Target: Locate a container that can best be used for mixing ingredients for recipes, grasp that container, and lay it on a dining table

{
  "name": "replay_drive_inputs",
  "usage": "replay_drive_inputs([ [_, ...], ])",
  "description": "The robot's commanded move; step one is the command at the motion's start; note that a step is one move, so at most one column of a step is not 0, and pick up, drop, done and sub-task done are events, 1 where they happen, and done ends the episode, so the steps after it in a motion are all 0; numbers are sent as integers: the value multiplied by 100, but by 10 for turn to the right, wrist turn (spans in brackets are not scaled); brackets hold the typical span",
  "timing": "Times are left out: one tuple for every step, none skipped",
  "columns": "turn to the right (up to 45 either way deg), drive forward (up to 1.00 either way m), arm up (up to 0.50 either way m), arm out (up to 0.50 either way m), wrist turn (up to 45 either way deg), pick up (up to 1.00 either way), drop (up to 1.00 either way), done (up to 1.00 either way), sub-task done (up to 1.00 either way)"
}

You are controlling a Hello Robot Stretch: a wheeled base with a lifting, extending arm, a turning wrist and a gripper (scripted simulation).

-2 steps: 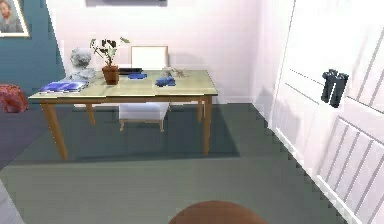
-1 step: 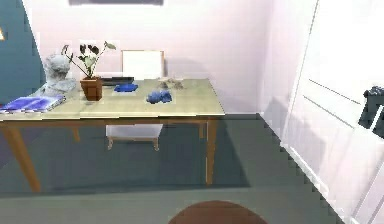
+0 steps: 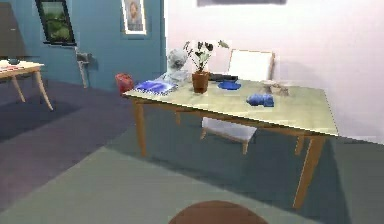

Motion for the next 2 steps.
replay_drive_inputs([
  [-30, 0, 0, 0, 0, 0, 0, 0, 0],
  [0, 100, 0, 0, 0, 0, 0, 0, 0],
])
